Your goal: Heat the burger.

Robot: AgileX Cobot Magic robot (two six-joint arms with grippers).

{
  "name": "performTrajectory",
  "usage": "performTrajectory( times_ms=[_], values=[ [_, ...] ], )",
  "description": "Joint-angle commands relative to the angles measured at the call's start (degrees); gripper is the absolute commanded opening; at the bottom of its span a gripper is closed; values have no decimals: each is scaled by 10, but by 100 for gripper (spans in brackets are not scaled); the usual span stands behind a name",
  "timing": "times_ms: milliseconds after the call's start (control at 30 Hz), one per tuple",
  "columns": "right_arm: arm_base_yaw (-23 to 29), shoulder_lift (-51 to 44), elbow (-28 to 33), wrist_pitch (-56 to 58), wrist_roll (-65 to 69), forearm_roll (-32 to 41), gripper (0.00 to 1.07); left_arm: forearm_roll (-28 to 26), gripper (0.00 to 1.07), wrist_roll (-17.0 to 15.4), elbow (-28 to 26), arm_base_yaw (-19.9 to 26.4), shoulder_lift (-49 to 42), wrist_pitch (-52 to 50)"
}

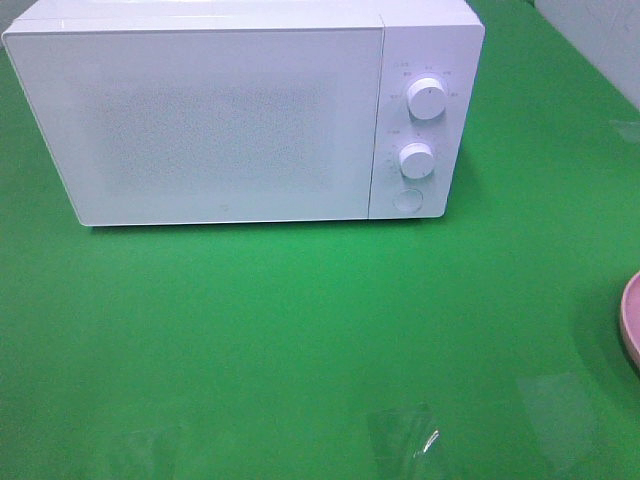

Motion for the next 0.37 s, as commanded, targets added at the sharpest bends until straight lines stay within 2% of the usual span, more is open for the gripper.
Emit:
performTrajectory(
  times_ms=[33, 367],
  values=[
    [-2, -15, 1, -4, 2, 1, 76, -4, 99, 0, 2, 1, -15, -7],
    [-2, -15, 1, -4, 2, 1, 76, -4, 98, 0, 2, 1, -15, -7]
  ],
)
